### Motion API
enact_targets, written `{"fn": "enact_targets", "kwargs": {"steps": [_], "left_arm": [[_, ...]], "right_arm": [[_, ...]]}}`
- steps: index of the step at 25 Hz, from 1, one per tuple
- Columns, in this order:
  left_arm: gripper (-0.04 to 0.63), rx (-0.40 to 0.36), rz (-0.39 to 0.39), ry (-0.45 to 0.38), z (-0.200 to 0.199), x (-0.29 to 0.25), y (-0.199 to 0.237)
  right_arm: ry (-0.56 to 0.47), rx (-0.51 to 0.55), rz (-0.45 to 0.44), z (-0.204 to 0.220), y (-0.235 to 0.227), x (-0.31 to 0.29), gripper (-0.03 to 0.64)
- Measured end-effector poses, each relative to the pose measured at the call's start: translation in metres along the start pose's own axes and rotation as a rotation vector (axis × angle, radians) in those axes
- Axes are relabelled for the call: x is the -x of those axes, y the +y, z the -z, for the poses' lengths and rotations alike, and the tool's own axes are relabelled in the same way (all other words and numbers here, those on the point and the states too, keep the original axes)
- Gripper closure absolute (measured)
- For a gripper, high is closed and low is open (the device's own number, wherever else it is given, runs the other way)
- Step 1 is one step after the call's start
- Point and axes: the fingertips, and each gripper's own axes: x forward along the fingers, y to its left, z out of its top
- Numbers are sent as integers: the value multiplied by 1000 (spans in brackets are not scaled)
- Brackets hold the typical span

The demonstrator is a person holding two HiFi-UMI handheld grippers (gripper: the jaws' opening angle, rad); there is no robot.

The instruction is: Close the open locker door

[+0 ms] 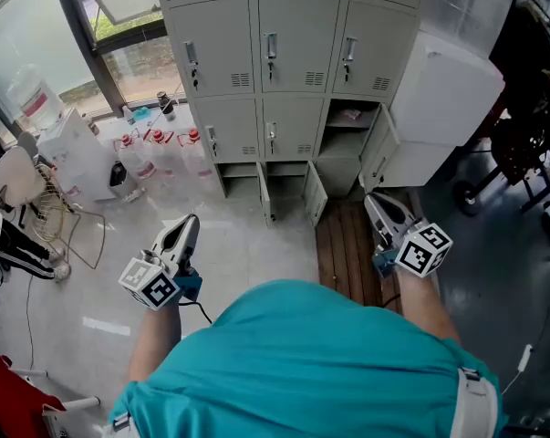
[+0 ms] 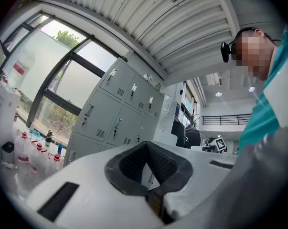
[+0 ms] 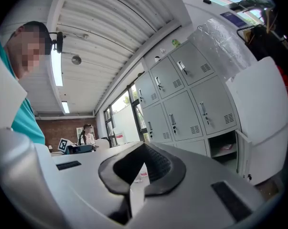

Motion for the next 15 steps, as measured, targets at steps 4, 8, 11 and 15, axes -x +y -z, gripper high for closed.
{"fn": "enact_targets", "kwargs": {"steps": [4, 8, 11, 15], "left_arm": [[591, -2, 6, 10, 2, -7, -4], [591, 2, 9, 13, 4, -20, -13], [591, -4, 20, 21, 7, -35, -26], [591, -13, 28, 29, 12, -63, -51]], "right_arm": [[-4, -24, 1, 0, -6, 4, 618], [-18, -11, -11, -5, -14, 11, 618], [-17, -4, -21, -10, -25, 22, 618], [-13, 0, -26, -19, -50, 44, 618]]}}
